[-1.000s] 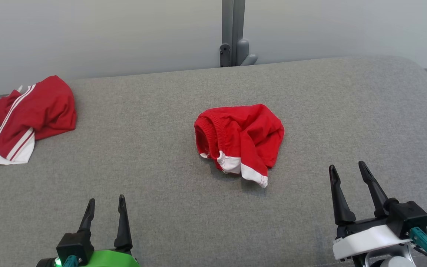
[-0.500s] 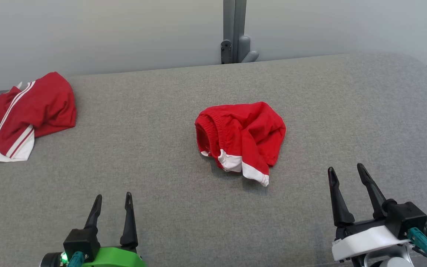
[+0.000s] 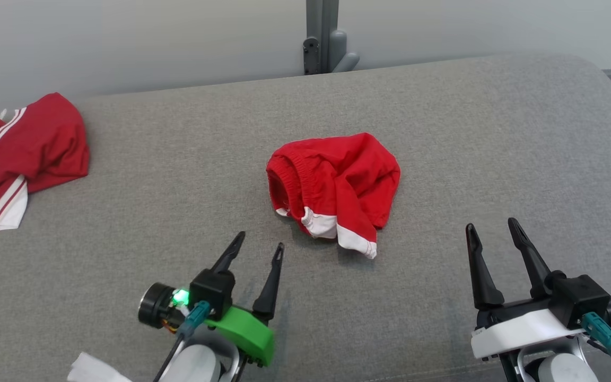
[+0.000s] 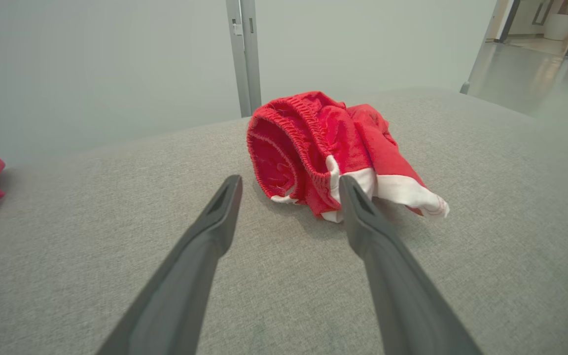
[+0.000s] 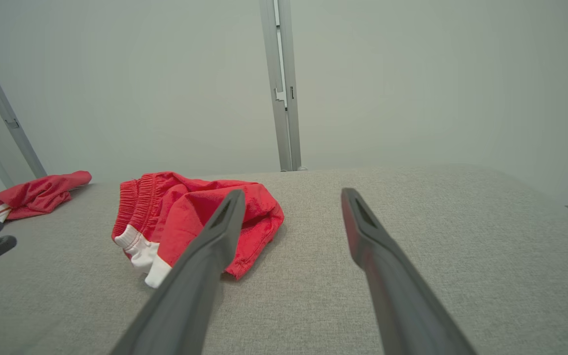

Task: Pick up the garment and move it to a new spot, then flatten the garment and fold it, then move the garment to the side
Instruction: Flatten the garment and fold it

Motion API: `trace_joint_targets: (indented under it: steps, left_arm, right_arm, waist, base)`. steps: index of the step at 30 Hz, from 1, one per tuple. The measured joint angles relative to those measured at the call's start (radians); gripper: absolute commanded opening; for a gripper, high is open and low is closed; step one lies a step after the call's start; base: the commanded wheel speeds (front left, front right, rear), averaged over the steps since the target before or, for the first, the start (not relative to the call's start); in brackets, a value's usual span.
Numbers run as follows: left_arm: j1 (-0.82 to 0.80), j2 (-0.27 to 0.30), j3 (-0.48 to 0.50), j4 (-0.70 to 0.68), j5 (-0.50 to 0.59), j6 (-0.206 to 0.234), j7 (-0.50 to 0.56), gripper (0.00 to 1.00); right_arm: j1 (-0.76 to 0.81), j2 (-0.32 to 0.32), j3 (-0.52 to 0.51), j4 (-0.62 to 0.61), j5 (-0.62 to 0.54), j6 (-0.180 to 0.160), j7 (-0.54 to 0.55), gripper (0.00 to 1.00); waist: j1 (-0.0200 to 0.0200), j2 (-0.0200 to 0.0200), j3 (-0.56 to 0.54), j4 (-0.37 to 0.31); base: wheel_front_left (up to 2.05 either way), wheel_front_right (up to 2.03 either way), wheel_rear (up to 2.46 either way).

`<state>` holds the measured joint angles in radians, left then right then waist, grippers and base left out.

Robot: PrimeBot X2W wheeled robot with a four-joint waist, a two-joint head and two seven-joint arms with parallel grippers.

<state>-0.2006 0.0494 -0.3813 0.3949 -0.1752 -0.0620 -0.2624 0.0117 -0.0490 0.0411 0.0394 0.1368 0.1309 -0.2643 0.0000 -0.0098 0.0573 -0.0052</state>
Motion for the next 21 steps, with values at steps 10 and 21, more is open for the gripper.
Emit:
trace_joint_targets:
  steps: [10,21]
  left_arm:
    - [-0.217,-0.001,-0.167,0.205,-0.057,-0.015,0.000,1.00]
    - [-0.291,-0.001,-0.146,0.366,-0.111,0.004,0.000,0.76]
  right_arm:
    - [-0.031,0.000,0.006,-0.007,0.002,0.000,0.000,1.00]
    - [-0.043,0.000,0.018,-0.007,0.015,0.000,0.000,1.00]
  waist:
    - [0.0000,0.0000,0.050,-0.086]
    - [0.0000,0.0000,0.100,-0.178]
  base:
    - [0.00,0.00,0.00]
    - [0.00,0.00,0.00]
